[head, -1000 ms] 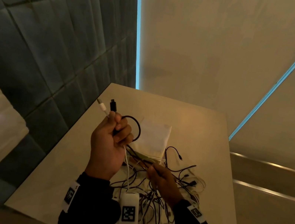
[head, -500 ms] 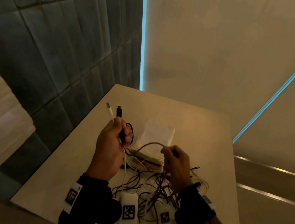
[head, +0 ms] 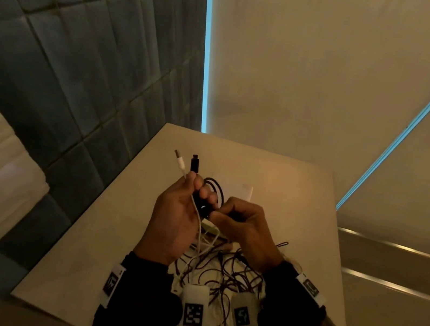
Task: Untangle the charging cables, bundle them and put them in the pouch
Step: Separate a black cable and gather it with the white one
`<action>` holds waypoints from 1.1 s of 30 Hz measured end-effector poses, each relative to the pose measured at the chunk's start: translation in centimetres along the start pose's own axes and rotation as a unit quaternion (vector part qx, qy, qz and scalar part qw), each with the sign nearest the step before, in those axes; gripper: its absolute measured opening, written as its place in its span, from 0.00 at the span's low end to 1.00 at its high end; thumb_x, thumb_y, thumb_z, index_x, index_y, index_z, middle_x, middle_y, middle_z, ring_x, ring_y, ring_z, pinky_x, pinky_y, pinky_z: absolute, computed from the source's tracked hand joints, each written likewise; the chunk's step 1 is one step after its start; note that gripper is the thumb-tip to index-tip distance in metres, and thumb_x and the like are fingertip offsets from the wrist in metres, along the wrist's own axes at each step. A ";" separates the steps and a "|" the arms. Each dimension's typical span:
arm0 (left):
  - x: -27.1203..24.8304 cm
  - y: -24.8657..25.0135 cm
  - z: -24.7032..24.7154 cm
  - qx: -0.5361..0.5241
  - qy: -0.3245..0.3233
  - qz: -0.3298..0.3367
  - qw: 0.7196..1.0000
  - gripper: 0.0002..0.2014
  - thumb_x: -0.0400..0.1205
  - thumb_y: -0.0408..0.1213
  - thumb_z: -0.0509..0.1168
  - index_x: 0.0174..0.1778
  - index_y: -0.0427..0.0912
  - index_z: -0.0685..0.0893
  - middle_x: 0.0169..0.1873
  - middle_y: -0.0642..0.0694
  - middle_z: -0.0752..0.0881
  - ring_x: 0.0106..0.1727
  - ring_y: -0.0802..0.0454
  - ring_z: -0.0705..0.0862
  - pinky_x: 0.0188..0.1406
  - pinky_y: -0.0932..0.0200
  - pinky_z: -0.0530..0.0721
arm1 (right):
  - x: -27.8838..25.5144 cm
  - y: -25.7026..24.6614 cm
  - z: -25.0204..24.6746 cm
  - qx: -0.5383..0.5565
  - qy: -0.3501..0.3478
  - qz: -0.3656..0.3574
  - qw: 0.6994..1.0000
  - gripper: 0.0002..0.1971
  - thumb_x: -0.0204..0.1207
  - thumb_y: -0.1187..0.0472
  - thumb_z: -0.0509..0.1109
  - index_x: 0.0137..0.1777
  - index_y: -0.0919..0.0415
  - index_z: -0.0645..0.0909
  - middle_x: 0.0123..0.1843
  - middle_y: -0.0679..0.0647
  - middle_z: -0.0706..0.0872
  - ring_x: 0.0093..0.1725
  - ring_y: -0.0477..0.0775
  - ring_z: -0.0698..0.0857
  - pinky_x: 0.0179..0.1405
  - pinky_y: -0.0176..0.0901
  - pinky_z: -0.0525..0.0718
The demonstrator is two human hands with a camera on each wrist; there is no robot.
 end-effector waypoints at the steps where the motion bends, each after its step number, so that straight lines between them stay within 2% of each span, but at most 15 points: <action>1: -0.1 0.0 0.1 0.004 -0.004 0.007 1.000 0.14 0.86 0.43 0.53 0.36 0.41 0.72 0.30 0.45 0.72 0.35 0.48 0.76 0.49 0.49 0.77 | -0.3 0.9 -0.3 0.018 0.008 0.011 1.000 0.11 0.76 0.74 0.70 0.32 0.65 0.80 0.25 0.44 0.80 0.25 0.40 0.76 0.30 0.32 0.77; 3: -0.2 0.0 0.3 0.002 -0.008 0.020 1.000 0.14 0.86 0.43 0.53 0.35 0.41 0.71 0.28 0.47 0.69 0.29 0.51 0.72 0.40 0.52 0.78 | -0.8 3.0 -0.6 0.036 0.014 0.028 0.999 0.14 0.77 0.64 0.72 0.29 0.58 0.80 0.27 0.52 0.77 0.28 0.50 0.74 0.36 0.43 0.76; 4: -0.2 0.1 0.2 -0.004 -0.008 0.026 1.000 0.14 0.85 0.42 0.53 0.35 0.41 0.71 0.27 0.49 0.68 0.26 0.53 0.68 0.34 0.56 0.75 | -1.1 4.1 -0.7 0.029 0.013 0.037 0.999 0.15 0.77 0.60 0.72 0.28 0.57 0.79 0.28 0.56 0.74 0.30 0.52 0.71 0.38 0.46 0.73; 6: -0.1 0.6 -0.3 -0.018 -0.006 0.042 0.999 0.13 0.84 0.42 0.54 0.34 0.42 0.71 0.26 0.50 0.68 0.23 0.57 0.63 0.27 0.61 0.65 | -1.7 6.3 -1.1 0.006 0.012 0.051 0.999 0.17 0.80 0.60 0.69 0.27 0.54 0.78 0.28 0.54 0.73 0.31 0.51 0.71 0.39 0.44 0.71; 8: -0.1 1.2 -1.0 -0.032 0.002 0.057 0.998 0.14 0.85 0.41 0.53 0.34 0.43 0.71 0.25 0.51 0.68 0.22 0.58 0.62 0.27 0.61 0.59 | -2.2 7.9 -1.7 -0.012 0.018 0.057 0.998 0.18 0.81 0.60 0.66 0.27 0.53 0.80 0.29 0.53 0.75 0.32 0.50 0.73 0.36 0.41 0.71; 10: -0.2 1.8 -1.7 -0.038 0.014 0.070 0.997 0.14 0.86 0.41 0.53 0.35 0.43 0.71 0.25 0.52 0.69 0.22 0.58 0.62 0.27 0.61 0.60 | -2.6 9.1 -2.1 -0.037 0.021 0.061 0.997 0.18 0.82 0.59 0.66 0.29 0.53 0.81 0.29 0.53 0.75 0.33 0.51 0.73 0.36 0.41 0.71; 13: -0.4 2.8 -2.3 -0.027 0.029 0.094 0.995 0.13 0.84 0.42 0.54 0.34 0.44 0.72 0.25 0.52 0.68 0.23 0.59 0.62 0.27 0.62 0.61 | -3.0 11.1 -2.9 -0.065 0.034 0.086 0.994 0.22 0.84 0.67 0.63 0.28 0.51 0.83 0.28 0.43 0.78 0.31 0.42 0.75 0.36 0.35 0.74; 17: -0.5 3.8 -3.1 -0.033 0.038 0.105 0.993 0.15 0.86 0.41 0.52 0.33 0.45 0.74 0.24 0.53 0.68 0.22 0.59 0.62 0.26 0.63 0.62 | -3.3 13.4 -3.9 -0.138 0.042 0.105 0.984 0.18 0.83 0.62 0.64 0.30 0.50 0.80 0.28 0.43 0.78 0.31 0.40 0.75 0.36 0.37 0.72; 19: -0.6 3.9 -3.2 -0.036 0.036 0.104 0.993 0.16 0.87 0.40 0.51 0.33 0.45 0.73 0.23 0.53 0.67 0.22 0.59 0.62 0.25 0.64 0.63 | -3.2 14.0 -4.1 -0.157 0.051 0.119 0.979 0.16 0.81 0.55 0.64 0.30 0.50 0.78 0.30 0.46 0.77 0.32 0.43 0.73 0.36 0.41 0.71; 21: -0.6 3.8 -3.4 -0.030 0.043 0.099 0.994 0.15 0.87 0.40 0.51 0.34 0.45 0.72 0.23 0.53 0.67 0.22 0.59 0.62 0.24 0.64 0.64 | -2.9 13.8 -4.1 -0.176 0.064 0.119 0.975 0.14 0.79 0.53 0.65 0.30 0.49 0.77 0.30 0.48 0.76 0.33 0.45 0.73 0.36 0.46 0.71; 23: -0.5 3.8 -3.7 -0.008 0.062 0.093 0.994 0.15 0.87 0.40 0.52 0.35 0.44 0.72 0.23 0.53 0.67 0.22 0.59 0.64 0.24 0.64 0.64 | -2.3 12.6 -4.7 -0.196 0.098 0.111 0.969 0.16 0.82 0.60 0.66 0.31 0.49 0.80 0.28 0.44 0.78 0.30 0.41 0.76 0.34 0.43 0.73; 25: -0.3 3.7 -4.1 0.021 0.082 0.090 0.992 0.15 0.88 0.39 0.51 0.34 0.44 0.71 0.23 0.53 0.69 0.22 0.58 0.66 0.24 0.65 0.66 | -1.6 10.6 -5.5 -0.157 0.150 0.104 0.971 0.12 0.82 0.65 0.66 0.37 0.61 0.84 0.28 0.46 0.80 0.25 0.38 0.78 0.29 0.38 0.75; 27: -0.2 3.4 -4.2 0.053 0.099 0.081 0.990 0.16 0.88 0.39 0.51 0.34 0.43 0.71 0.23 0.52 0.71 0.24 0.57 0.69 0.26 0.63 0.67 | -0.8 8.2 -5.8 -0.097 0.178 0.089 0.975 0.10 0.82 0.65 0.66 0.41 0.70 0.83 0.25 0.50 0.76 0.21 0.43 0.74 0.22 0.37 0.74; 30: -0.1 2.4 -4.0 0.098 0.115 0.066 0.986 0.16 0.89 0.37 0.50 0.34 0.42 0.72 0.26 0.48 0.76 0.30 0.51 0.73 0.30 0.59 0.66 | 0.4 4.3 -5.2 -0.042 0.169 0.030 0.984 0.10 0.82 0.65 0.67 0.42 0.71 0.81 0.24 0.50 0.70 0.21 0.47 0.65 0.21 0.38 0.66; 33: 0.2 1.2 -3.4 0.140 0.116 0.038 0.983 0.15 0.89 0.36 0.50 0.36 0.42 0.71 0.31 0.44 0.87 0.34 0.48 0.76 0.32 0.56 0.67 | 1.2 0.7 -3.3 -0.036 0.129 -0.036 0.990 0.10 0.80 0.67 0.69 0.42 0.76 0.78 0.25 0.49 0.72 0.23 0.44 0.67 0.21 0.36 0.66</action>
Point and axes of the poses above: each hand's wrist, its own x-axis towards the middle knuckle, its own z-axis out of the palm, y = z × x, the point moved 8 cm from there along x, towards the middle knuckle
